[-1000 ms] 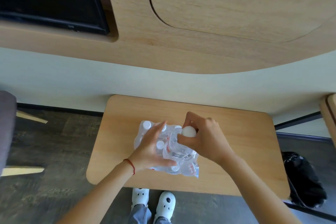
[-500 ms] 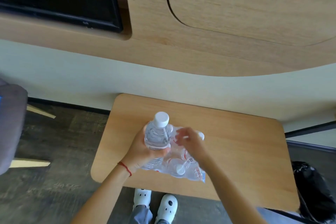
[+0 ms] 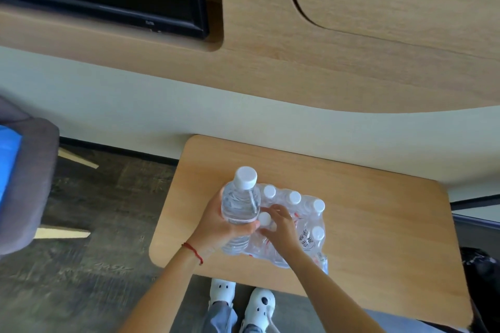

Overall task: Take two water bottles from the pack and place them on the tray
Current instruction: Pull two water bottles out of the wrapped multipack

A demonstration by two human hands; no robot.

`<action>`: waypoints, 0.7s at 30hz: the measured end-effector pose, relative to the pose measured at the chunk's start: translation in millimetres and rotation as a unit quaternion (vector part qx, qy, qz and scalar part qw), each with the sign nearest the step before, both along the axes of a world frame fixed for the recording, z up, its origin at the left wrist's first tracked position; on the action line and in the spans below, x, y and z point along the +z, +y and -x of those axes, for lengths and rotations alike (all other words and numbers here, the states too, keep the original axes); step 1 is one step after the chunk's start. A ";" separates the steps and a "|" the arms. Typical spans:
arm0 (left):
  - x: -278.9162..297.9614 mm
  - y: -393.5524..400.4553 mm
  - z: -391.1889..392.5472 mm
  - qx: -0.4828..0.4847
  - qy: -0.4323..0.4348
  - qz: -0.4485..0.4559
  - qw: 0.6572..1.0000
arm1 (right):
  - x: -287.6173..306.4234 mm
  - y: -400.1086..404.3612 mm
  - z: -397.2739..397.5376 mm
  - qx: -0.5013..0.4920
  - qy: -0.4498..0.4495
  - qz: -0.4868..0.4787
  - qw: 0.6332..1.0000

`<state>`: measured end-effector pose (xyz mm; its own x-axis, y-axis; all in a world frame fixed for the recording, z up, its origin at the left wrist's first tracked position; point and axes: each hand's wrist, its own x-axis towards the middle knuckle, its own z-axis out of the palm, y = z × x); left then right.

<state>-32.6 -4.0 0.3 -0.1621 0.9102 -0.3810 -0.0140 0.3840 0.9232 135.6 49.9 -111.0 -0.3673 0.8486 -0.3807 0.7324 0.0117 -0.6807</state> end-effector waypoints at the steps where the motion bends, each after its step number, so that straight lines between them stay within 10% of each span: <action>1: -0.4 0.9 0.5 0.000 -0.001 0.000 1.000 | 0.3 -0.2 -1.2 0.000 0.004 -0.004 1.000; 13: 23.3 6.6 2.4 -0.019 -0.025 -0.019 0.999 | 104.8 -8.8 -33.5 -0.125 0.193 -0.050 0.972; 21: 98.8 19.6 -17.5 -0.074 -0.068 -0.074 0.992 | 254.0 -3.2 -67.6 -0.265 0.401 -0.116 0.869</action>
<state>-15.2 15.6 99.0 0.0210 0.9678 -0.2508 -0.0952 0.2517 0.9631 203.2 46.7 143.1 0.0295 0.9993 0.0221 -0.0324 0.0231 -0.9992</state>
